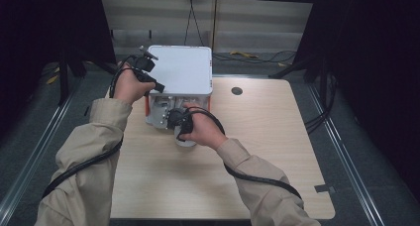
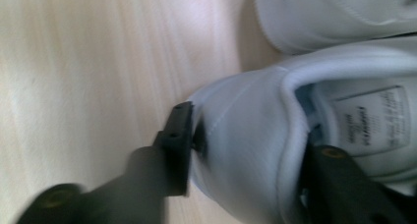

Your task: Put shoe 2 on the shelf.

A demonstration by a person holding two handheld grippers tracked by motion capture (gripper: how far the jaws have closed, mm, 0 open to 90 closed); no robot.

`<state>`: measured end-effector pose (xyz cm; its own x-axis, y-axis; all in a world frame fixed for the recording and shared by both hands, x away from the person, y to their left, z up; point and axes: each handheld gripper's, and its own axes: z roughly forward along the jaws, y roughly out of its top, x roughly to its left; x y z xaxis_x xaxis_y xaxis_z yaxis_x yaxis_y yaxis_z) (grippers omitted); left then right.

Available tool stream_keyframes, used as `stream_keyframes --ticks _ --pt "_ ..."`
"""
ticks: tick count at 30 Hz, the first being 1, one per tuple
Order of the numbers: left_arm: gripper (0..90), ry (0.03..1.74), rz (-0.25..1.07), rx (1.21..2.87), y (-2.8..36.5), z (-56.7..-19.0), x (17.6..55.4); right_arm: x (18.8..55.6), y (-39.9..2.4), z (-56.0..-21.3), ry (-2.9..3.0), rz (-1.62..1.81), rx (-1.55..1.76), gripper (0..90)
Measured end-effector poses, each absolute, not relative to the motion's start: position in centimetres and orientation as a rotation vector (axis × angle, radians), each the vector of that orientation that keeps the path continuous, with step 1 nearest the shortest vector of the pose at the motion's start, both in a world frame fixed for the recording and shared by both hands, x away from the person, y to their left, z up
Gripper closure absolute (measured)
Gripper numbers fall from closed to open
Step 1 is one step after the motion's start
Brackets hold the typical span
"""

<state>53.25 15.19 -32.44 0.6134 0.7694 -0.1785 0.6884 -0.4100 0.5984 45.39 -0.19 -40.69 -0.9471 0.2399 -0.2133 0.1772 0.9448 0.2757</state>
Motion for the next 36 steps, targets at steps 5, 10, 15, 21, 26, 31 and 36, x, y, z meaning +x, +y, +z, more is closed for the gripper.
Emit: stream_keyframes --ticks 5,10,15,21,26,31,36 --pt "90.0 1.146 0.178 2.197 15.0 -32.4 53.1 44.5 -1.1 -39.3 2.815 0.48 0.361 46.8" --pt "90.0 1.148 0.187 2.207 14.9 -32.4 53.1 43.1 -2.1 -37.8 2.783 0.55 0.383 46.0" --pt "90.0 1.152 0.187 2.194 15.0 -32.4 53.1 41.9 -2.8 -36.5 2.761 0.629 0.429 44.1" --pt "90.0 1.147 0.19 2.204 14.9 -32.4 53.1 40.4 -3.4 -37.0 2.813 0.62 0.415 49.0" --pt "90.0 1.148 0.191 2.2 14.9 -32.4 53.0 39.5 -3.6 -38.1 2.859 0.613 0.442 61.9" --pt "90.0 1.138 0.198 2.209 14.9 -32.4 53.1 39.9 -3.5 -40.6 2.897 0.625 0.537 79.1" --pt "90.0 1.139 0.202 2.208 14.8 -32.4 53.1 40.7 -3.4 -43.4 2.924 0.674 0.693 90.0"
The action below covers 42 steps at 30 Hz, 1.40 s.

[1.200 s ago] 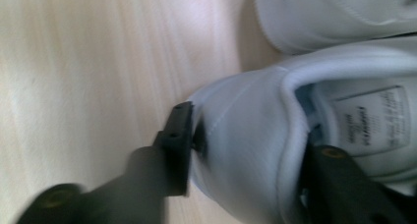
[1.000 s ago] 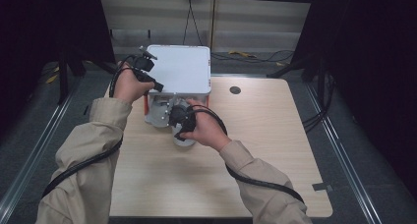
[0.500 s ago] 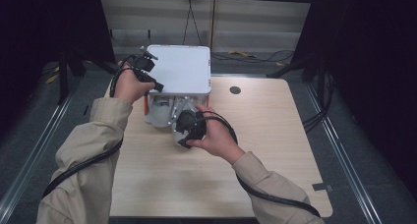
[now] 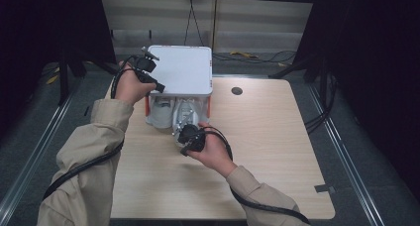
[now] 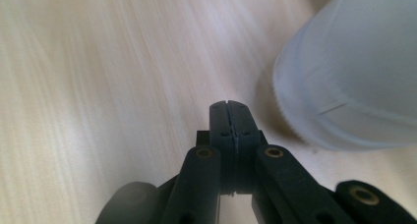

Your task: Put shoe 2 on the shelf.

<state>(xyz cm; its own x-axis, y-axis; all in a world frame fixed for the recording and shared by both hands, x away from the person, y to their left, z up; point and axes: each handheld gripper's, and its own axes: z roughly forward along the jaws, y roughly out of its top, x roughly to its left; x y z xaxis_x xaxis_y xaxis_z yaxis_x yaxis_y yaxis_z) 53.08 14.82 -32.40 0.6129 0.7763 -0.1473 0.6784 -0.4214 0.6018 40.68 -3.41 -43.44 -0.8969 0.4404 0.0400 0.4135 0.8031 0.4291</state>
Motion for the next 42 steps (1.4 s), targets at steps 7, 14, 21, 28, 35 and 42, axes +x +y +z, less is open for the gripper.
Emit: stream_keyframes --ticks 7,14,21,28,35,42 --pt "90.0 1.134 0.2 2.204 14.8 -32.4 53.1 41.8 -3.8 -44.6 2.798 0.618 0.736 90.0" --pt "90.0 1.132 0.209 2.212 14.7 -32.4 53.2 43.9 -3.5 -44.1 2.783 0.615 0.755 90.0" --pt "90.0 1.136 0.193 2.2 14.8 -32.5 53.4 47.3 -3.3 -44.5 2.704 0.599 0.814 90.0" --pt "77.7 1.13 0.244 2.217 14.8 -32.3 53.2 47.7 -3.9 -44.7 2.729 0.696 0.872 68.4" --pt "49.4 1.08 0.231 2.191 15.4 -32.1 50.7 44.4 -8.9 -43.2 2.785 0.77 0.928 37.9" --pt "32.7 0.98 0.201 2.219 17.3 -34.8 45.5 41.6 -14.0 -42.8 2.774 0.814 1.012 24.5"
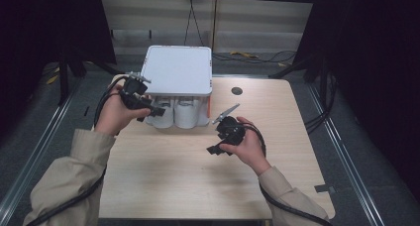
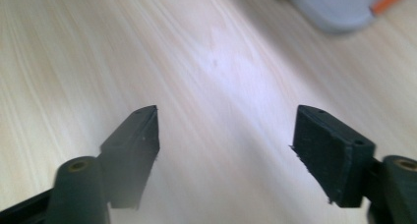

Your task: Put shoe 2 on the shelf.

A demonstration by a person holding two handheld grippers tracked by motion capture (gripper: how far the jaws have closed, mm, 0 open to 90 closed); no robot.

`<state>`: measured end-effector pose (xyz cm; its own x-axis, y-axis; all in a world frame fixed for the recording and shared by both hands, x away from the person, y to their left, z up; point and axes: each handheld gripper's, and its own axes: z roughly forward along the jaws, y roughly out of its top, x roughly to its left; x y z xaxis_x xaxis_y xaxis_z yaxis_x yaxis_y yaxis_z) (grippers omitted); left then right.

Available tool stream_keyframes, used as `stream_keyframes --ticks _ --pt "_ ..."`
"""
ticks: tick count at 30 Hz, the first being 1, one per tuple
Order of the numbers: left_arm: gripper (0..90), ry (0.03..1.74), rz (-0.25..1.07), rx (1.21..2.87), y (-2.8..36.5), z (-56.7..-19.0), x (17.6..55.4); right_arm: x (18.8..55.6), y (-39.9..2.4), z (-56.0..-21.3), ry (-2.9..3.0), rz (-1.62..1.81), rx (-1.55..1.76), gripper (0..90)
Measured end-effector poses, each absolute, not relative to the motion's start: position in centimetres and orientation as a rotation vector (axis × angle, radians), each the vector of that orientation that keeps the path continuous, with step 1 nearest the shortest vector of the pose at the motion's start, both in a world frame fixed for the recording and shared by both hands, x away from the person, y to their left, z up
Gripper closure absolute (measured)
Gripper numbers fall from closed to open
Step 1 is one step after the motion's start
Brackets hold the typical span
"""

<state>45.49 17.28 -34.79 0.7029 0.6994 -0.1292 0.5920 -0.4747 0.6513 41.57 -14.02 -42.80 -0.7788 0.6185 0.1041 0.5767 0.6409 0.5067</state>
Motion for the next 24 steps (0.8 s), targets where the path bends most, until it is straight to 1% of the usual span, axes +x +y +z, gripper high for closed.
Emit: stream_keyframes --ticks 3,7,11,17,24 --pt "30.7 0.976 0.189 2.229 18.0 -36.5 43.9 40.5 -15.6 -42.8 2.761 0.844 1.046 23.7" --pt "27.9 0.992 0.156 2.23 19.1 -38.8 42.0 39.2 -17.7 -43.2 2.743 0.822 1.072 20.0" --pt "26.3 1.002 0.133 2.246 19.9 -41.0 40.6 38.1 -20.0 -43.8 2.722 0.828 1.15 19.9" --pt "24.4 1.019 0.116 2.263 20.7 -43.8 38.7 36.2 -21.9 -44.9 2.711 0.745 1.148 19.9" --pt "24.2 1.016 0.102 2.289 20.8 -45.1 38.0 34.3 -23.4 -46.2 2.655 0.787 1.187 19.6"
